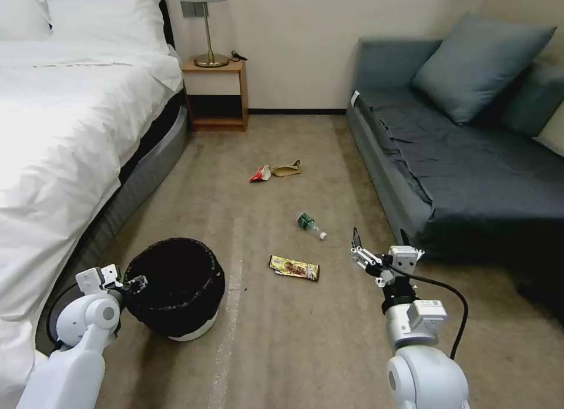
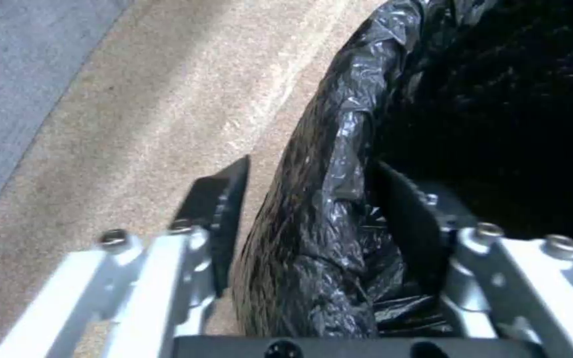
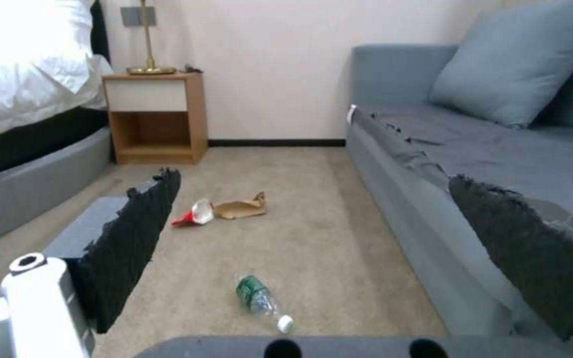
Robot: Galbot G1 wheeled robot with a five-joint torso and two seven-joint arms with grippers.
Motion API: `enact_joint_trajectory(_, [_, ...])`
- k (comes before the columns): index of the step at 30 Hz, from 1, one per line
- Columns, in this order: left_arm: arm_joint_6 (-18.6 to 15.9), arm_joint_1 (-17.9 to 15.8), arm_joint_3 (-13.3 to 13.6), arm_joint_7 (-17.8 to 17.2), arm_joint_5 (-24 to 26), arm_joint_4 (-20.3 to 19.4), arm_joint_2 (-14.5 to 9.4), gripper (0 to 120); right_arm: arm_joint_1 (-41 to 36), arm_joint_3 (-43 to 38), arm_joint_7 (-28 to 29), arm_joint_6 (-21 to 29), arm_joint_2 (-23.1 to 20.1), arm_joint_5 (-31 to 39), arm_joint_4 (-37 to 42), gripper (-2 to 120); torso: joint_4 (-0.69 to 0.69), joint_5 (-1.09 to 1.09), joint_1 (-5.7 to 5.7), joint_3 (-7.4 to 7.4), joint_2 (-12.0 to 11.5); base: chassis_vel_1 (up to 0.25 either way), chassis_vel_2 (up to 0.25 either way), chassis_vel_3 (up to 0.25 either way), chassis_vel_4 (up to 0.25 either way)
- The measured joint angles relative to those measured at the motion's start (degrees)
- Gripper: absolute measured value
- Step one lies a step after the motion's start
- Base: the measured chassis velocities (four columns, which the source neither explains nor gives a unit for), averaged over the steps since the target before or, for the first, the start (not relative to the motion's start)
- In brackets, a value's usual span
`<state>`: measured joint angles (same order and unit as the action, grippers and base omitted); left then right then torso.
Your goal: Pick up the trash bin, then pick up the garbage on the floor and place it into the trash bin.
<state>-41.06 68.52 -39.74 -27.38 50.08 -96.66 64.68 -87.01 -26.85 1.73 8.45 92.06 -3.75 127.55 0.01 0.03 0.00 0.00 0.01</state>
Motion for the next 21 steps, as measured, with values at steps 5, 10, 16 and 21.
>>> enact_joint_trajectory(5, [0.0,0.4,-0.3,0.2,0.0,-0.1,0.0,29,0.0,0.1,0.1,-0.1,-0.1,0.1,0.0,100,0.0,-0.01,0.0,0.0,0.0,0.0,0.0,0.0,0.0])
enact_joint_trajectory(10, [0.0,1.1,-0.6,0.6,0.0,-1.1,0.0,9,0.1,0.1,0.1,-0.6,-0.2,0.1,0.0,100,-0.01,-0.04,0.0,0.0,0.0,0.0,0.0,0.0,0.0])
enact_joint_trajectory(16, [-0.2,1.8,-1.4,0.7,0.2,-2.0,0.3,5,0.3,0.0,0.2,-3.7,-0.4,1.2,-0.5,100,-0.01,-0.05,0.0,0.01,0.0,0.0,0.0,0.0,0.0])
enact_joint_trajectory(21, [-0.1,2.3,-3.0,0.5,0.5,-4.1,0.9,5,0.6,-0.4,-0.3,-5.9,-1.4,3.8,-0.4,100,-0.01,-0.04,0.0,0.01,0.0,0.0,0.0,0.0,0.0])
